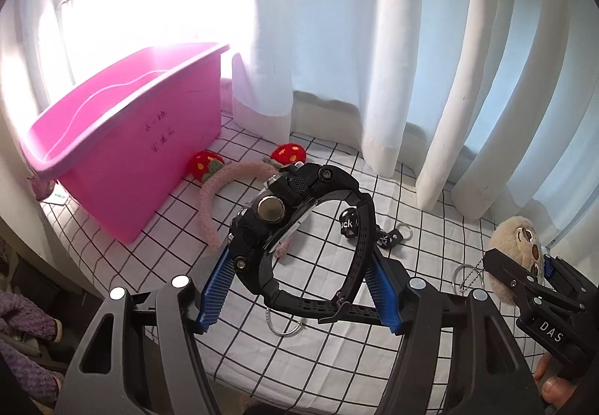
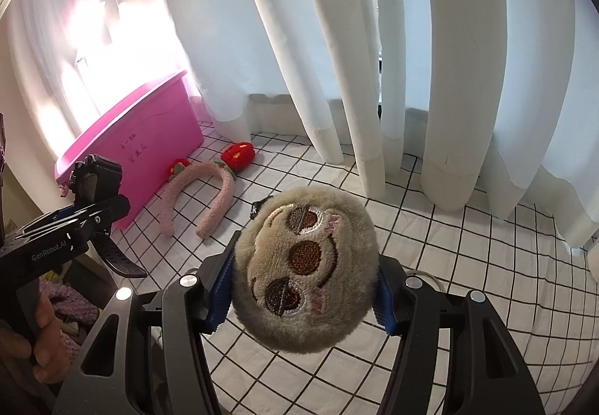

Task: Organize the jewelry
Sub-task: 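Lift and carry the black watch and sloth keychain over the pink tub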

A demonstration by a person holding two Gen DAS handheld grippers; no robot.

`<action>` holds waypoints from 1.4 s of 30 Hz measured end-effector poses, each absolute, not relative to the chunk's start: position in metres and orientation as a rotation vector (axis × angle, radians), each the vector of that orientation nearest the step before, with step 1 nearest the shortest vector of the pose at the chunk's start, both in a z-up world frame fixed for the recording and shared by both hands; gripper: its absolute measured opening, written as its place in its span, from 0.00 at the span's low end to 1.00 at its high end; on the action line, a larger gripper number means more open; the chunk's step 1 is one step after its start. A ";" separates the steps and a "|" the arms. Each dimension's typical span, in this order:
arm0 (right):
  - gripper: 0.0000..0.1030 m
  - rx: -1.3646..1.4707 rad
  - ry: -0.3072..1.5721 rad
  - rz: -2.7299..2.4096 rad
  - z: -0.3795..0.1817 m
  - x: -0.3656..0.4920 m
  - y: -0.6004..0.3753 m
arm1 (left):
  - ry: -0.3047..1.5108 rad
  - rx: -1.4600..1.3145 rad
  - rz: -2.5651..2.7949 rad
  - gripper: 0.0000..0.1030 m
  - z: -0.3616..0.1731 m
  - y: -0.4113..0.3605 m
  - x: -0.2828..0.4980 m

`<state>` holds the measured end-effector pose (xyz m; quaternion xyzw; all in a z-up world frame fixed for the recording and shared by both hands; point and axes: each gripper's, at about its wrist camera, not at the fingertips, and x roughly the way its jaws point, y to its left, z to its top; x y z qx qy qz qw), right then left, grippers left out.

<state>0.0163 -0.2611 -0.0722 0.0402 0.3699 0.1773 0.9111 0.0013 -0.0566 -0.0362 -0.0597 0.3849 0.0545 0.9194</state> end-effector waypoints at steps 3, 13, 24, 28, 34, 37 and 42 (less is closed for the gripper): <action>0.57 0.076 0.737 0.406 -0.053 0.016 -0.254 | 0.757 -0.131 0.139 0.61 -0.012 -0.048 -0.009; 0.57 0.047 0.634 0.555 0.003 0.028 -0.194 | 0.670 -0.171 0.233 0.61 0.044 0.008 -0.033; 0.57 0.073 0.605 0.612 0.035 0.066 -0.078 | 0.618 -0.152 0.259 0.61 0.066 0.124 -0.002; 0.57 0.071 0.584 0.602 0.045 0.089 -0.027 | 0.620 -0.139 0.244 0.61 0.068 0.172 0.023; 0.57 0.072 0.600 0.596 0.050 0.121 0.036 | 0.654 -0.125 0.228 0.61 0.058 0.231 0.054; 0.57 0.052 0.619 0.609 0.052 0.136 0.062 | 0.682 -0.153 0.229 0.61 0.050 0.254 0.067; 0.57 0.007 0.652 0.643 0.051 0.159 0.098 | 0.713 -0.206 0.251 0.61 0.038 0.276 0.081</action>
